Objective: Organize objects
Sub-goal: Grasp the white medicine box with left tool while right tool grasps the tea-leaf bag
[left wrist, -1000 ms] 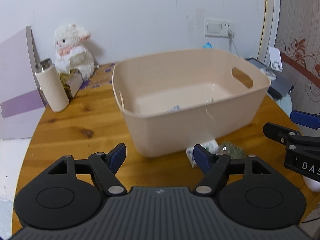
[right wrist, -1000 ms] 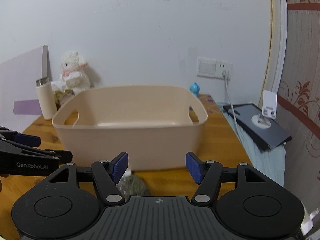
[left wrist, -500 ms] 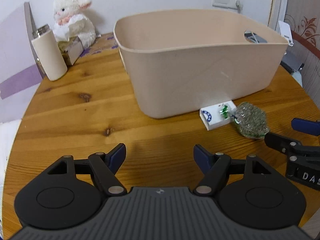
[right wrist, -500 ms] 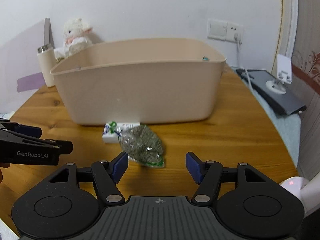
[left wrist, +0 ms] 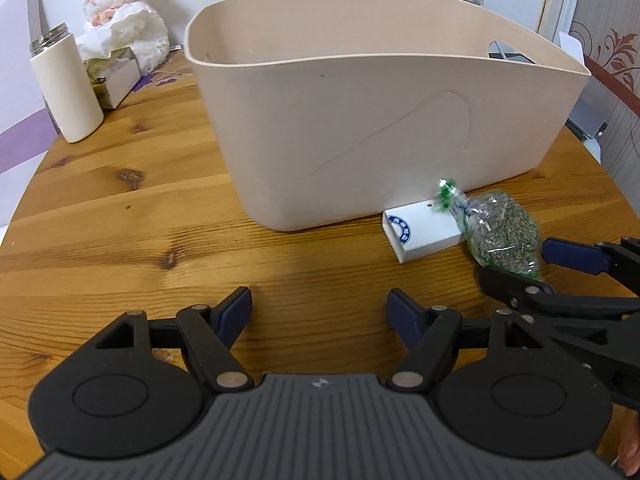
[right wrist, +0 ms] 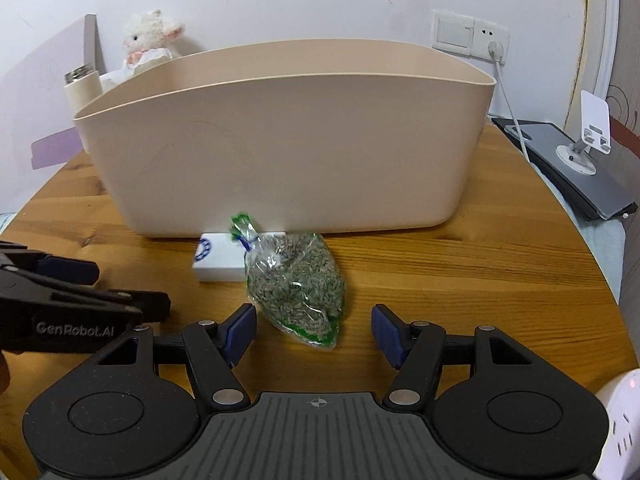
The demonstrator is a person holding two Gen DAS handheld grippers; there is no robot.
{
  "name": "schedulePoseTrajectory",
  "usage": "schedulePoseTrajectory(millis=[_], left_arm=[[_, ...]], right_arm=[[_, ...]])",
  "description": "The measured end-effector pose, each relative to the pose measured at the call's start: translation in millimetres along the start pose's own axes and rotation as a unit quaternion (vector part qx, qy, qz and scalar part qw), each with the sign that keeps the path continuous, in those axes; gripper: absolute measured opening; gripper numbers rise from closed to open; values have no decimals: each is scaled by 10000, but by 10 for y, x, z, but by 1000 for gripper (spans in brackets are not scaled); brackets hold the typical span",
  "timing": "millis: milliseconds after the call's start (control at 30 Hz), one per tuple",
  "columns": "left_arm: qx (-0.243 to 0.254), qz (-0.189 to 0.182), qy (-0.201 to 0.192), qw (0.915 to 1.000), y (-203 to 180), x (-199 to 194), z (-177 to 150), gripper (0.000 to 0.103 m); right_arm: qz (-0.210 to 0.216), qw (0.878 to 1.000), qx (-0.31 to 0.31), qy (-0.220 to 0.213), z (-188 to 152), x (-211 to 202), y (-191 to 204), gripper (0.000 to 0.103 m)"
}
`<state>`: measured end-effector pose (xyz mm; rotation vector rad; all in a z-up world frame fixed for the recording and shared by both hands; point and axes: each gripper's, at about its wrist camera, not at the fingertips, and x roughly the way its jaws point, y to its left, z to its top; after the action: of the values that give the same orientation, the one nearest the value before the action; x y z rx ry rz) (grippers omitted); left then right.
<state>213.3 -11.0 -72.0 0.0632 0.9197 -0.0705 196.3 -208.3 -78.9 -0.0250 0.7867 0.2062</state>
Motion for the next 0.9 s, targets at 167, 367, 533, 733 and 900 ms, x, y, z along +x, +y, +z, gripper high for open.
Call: schedulePoseTrajectory(millis=[167,367,533,733,900], left_arm=[[-55,-157,-59,9998,-82,36,72,77],[-115,-213,-42,9997,-253,141,181,77],[-242,-262,-53,9993,-328,202,261,80],[-234,-266,-54,9994,-451,253,326,84],[-369,-374,-132,9985,-506,236,368,84]], right_arm=[[-89,9999,118,-47,41,52,-135,67],[-196,9995,215,-100,76,89,-321,64],[-204,9991,343,-123,108,113,-463,64],[-298,9986,420,-146,104,115,-582,62],[-285,9979,561,-121,93,82,-683,63]])
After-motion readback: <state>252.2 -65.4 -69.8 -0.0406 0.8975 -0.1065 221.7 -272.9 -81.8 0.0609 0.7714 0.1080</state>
